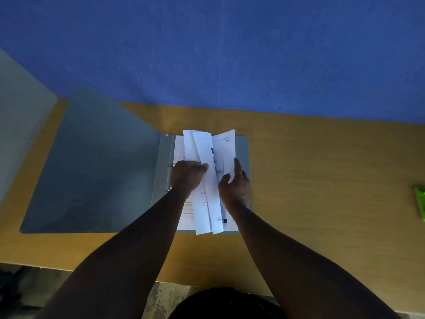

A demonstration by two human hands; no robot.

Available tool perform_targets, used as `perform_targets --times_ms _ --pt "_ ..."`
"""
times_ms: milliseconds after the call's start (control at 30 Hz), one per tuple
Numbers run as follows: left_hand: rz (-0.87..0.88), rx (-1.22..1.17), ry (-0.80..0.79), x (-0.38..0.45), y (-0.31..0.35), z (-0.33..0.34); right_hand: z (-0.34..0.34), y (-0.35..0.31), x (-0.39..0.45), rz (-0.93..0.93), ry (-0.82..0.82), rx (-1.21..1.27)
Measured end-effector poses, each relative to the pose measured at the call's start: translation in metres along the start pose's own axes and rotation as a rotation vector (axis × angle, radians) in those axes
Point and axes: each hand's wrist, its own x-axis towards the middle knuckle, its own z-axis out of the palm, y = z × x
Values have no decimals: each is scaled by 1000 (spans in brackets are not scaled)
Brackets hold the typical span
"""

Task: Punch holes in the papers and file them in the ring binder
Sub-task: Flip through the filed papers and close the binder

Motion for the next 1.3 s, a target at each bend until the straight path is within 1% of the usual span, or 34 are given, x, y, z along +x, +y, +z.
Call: perform_targets --times_ms 67,233,333,433,500,567,633,733,800,900,1067,1300 --pt "-4 21 16 0 -1 -2 1 2 1 13 -10 10" --pt "-45 -55 24 6 -11 -6 0 7 3 33 8 24" --pt "-53 -80 100 11 -17 -9 0 7 4 62 17 46" --pt "-66 -158 192 10 -19 -13 0 6 5 97 25 70" --pt "-31 -176 263 8 -19 -16 0 6 6 131 32 86" --pt "28 -144 286 9 -21 -17 1 6 7 151 36 96" --pt "109 -66 234 12 -24 -15 2 6 6 122 40 108" --pt "210 10 91 13 -25 -6 5 4 4 3 66 144" --pt "234 -29 25 12 -21 -1 6 3 3 -73 94 159" --pt "277 -121 -43 13 -17 6 8 4 3 -151 62 198" --pt "248 -171 -109 9 -9 12 10 8 4 -240 41 219" --pt "230 -159 -115 10 -14 13 11 14 3 -229 18 228"
